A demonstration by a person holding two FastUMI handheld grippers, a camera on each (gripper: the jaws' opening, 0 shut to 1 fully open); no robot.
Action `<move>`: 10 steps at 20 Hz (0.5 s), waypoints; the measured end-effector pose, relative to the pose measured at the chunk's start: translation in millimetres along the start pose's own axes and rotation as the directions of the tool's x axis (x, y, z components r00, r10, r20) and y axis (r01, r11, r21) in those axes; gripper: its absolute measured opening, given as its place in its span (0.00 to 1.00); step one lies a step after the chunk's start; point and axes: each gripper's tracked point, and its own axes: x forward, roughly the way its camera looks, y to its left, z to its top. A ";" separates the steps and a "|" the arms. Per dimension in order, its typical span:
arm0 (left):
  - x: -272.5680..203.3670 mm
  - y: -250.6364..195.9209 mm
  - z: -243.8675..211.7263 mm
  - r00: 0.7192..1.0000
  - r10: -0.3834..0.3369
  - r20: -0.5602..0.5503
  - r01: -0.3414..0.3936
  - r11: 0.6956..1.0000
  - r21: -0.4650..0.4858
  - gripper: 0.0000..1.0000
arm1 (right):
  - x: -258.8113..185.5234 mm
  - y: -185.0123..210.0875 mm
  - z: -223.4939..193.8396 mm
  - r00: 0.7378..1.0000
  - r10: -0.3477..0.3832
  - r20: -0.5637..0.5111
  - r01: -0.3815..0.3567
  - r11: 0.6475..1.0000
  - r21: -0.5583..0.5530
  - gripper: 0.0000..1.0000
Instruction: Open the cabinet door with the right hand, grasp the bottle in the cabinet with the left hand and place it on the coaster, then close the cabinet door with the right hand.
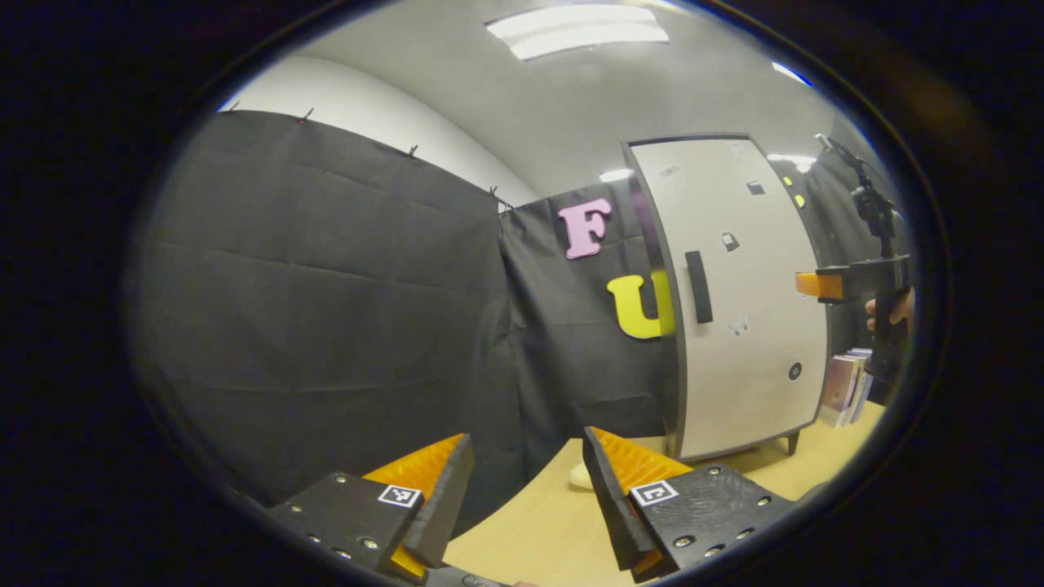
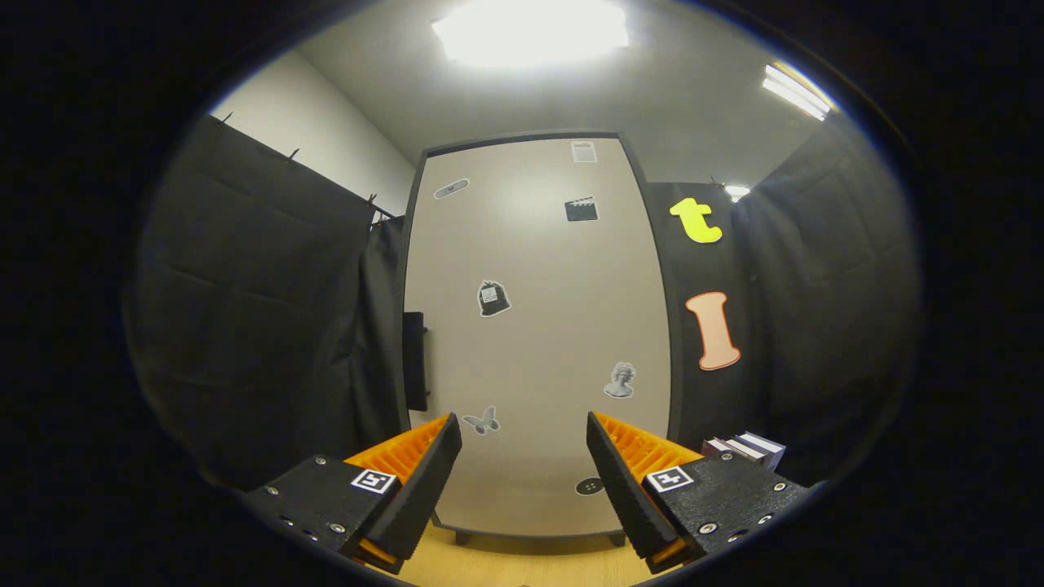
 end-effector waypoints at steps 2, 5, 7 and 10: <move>-3.2 13.7 -1.9 1.000 0.019 -0.004 -0.019 1.000 0.004 0.77 | 12.4 13.6 4.6 1.000 0.019 0.006 -0.019 1.000 0.002 0.95; -11.9 36.3 -3.9 0.999 0.049 -0.009 -0.049 0.999 0.004 0.81 | 30.1 33.7 7.9 0.999 0.045 0.014 -0.046 0.999 0.018 0.95; -12.6 46.3 -6.2 0.998 0.067 -0.015 -0.067 0.998 0.003 0.77 | 42.4 47.7 8.3 0.998 0.065 0.010 -0.065 0.997 0.029 0.95; -14.9 63.0 -10.0 0.996 0.088 -0.022 -0.088 0.996 0.004 0.77 | 63.6 65.2 11.9 0.996 0.089 0.015 -0.089 0.996 0.026 0.95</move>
